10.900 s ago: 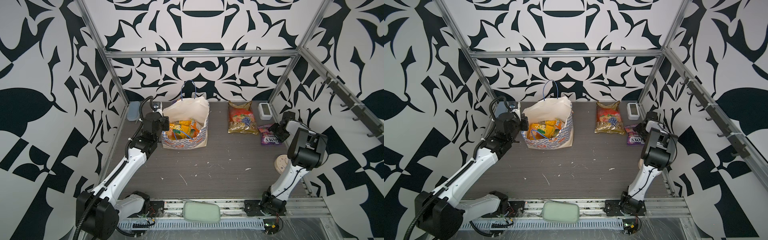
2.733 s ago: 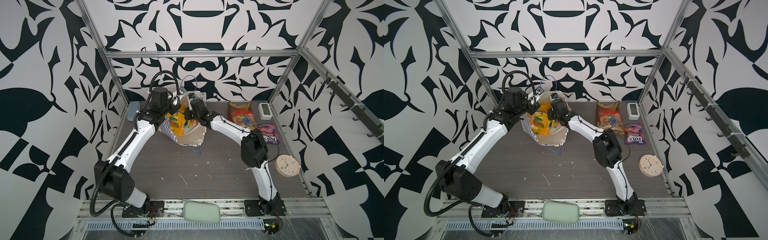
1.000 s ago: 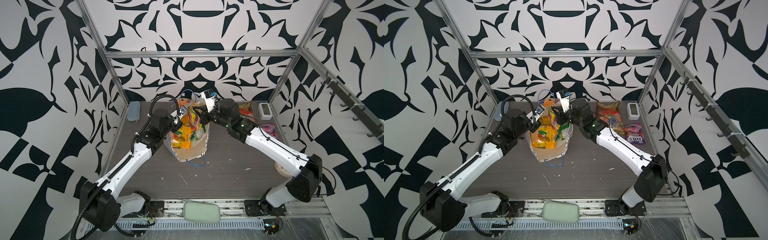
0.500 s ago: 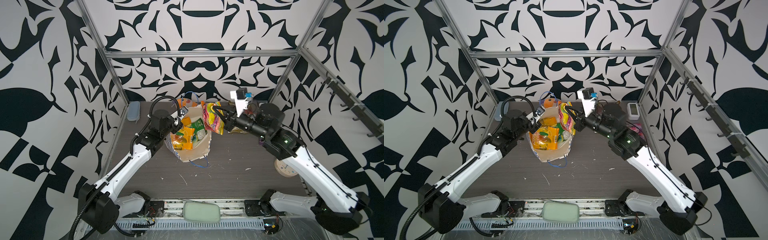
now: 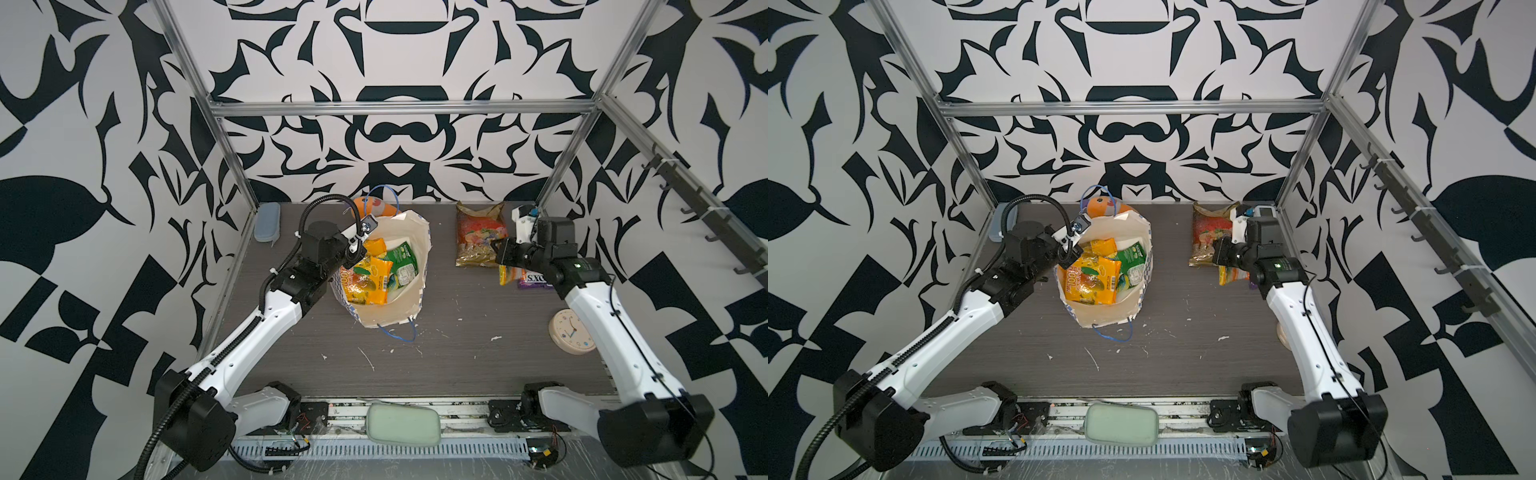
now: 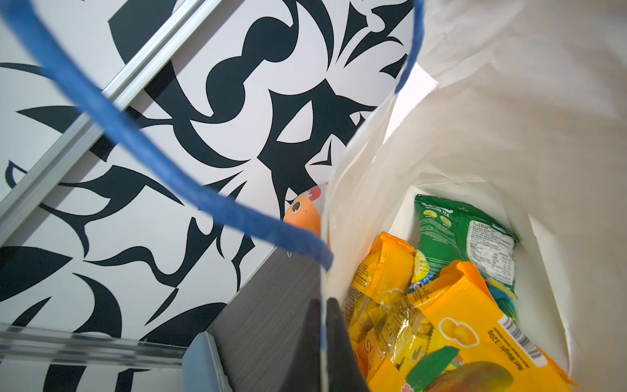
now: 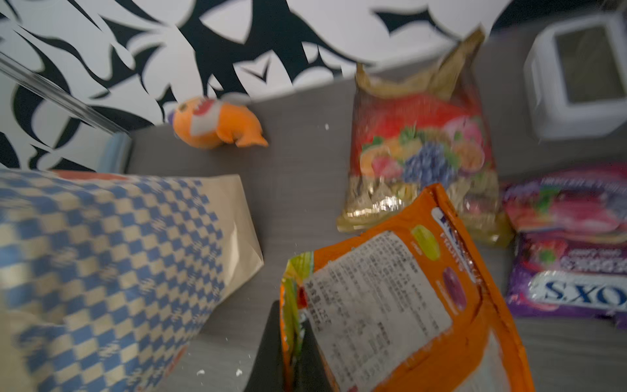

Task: Take the snacks out of the paper bag
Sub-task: Place the snack at the middle-right of the table.

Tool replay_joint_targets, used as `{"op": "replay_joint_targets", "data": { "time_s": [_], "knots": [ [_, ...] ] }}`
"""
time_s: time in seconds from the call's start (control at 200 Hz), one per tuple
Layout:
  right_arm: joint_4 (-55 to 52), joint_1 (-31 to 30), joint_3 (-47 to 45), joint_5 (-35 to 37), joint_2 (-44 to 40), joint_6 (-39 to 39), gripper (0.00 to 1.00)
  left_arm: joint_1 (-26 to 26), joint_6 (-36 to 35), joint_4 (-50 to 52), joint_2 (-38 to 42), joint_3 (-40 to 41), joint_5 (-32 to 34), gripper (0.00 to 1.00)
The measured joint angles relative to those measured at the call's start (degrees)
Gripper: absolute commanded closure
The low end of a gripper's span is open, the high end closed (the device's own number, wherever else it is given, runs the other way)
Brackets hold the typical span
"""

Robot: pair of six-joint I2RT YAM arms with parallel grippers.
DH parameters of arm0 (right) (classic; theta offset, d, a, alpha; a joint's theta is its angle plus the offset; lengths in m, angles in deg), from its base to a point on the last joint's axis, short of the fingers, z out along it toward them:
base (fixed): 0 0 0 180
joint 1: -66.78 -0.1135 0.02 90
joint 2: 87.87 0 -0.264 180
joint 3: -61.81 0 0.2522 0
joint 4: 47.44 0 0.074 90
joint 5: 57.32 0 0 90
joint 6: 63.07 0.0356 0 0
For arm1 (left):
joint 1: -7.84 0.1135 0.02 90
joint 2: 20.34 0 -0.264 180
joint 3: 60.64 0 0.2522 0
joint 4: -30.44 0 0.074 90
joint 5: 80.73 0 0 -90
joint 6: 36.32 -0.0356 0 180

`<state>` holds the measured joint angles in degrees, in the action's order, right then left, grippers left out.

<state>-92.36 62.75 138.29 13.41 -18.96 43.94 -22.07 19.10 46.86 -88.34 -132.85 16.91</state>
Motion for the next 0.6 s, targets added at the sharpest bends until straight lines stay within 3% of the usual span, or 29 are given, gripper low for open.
{"op": "replay_joint_targets", "data": {
  "time_s": [0.175,0.33,0.6],
  "knots": [
    [0.37,0.28,-3.04,-8.5,5.18,0.87,1.0,-0.09,0.0,0.0,0.13,0.0,0.35,1.0],
    [7.78,-0.07,-5.66,-15.32,6.95,4.02,1.0,-0.11,0.0,0.0,0.13,0.0,0.48,1.0],
    [14.75,0.22,-11.06,-11.47,10.16,3.96,1.0,-0.11,-0.2,0.0,0.13,0.0,0.48,1.0]
  ]
}}
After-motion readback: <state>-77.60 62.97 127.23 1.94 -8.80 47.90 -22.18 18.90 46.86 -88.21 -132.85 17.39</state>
